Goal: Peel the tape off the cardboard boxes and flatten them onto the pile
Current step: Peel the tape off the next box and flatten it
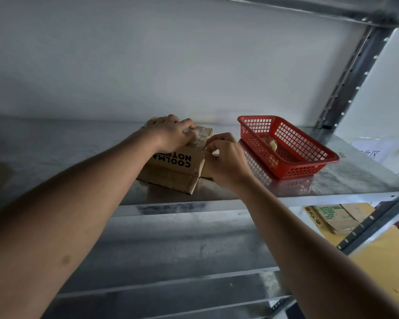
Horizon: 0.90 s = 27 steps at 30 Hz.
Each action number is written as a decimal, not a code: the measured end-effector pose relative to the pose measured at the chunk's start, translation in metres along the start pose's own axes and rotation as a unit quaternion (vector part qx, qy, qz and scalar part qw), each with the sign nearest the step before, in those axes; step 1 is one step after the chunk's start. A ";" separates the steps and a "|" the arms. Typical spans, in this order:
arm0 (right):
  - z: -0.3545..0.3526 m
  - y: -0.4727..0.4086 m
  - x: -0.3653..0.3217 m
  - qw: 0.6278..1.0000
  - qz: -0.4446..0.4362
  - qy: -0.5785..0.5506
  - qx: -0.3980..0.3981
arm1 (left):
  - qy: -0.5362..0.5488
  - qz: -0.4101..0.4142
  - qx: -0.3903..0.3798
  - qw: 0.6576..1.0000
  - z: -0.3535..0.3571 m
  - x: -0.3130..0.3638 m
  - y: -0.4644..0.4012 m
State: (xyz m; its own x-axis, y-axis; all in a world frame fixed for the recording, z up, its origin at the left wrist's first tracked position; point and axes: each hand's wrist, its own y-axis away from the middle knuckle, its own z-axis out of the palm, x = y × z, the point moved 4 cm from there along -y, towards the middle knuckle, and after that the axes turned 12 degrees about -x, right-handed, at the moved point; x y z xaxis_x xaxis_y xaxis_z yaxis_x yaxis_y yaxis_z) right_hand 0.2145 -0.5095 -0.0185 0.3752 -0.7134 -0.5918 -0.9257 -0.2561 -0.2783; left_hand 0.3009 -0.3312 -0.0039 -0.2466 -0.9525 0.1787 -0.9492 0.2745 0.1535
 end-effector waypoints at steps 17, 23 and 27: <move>-0.032 -0.017 0.004 0.941 0.145 -0.296 -0.076 | -0.033 0.021 0.028 0.999 0.005 -0.003 -0.001; -0.029 -0.007 0.002 0.993 0.027 -0.111 0.035 | -0.026 0.020 0.017 0.999 0.004 -0.001 0.002; -0.026 -0.002 -0.010 0.997 -0.077 0.008 0.025 | -0.017 0.016 0.017 1.000 0.004 0.001 0.005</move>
State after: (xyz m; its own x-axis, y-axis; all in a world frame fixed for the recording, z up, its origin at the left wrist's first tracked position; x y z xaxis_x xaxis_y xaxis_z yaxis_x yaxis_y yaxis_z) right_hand 0.2115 -0.5186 0.0075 0.5115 -0.6782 -0.5277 -0.8537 -0.3312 -0.4020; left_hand 0.2951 -0.3310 -0.0069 -0.2834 -0.9471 0.1507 -0.9465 0.3015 0.1149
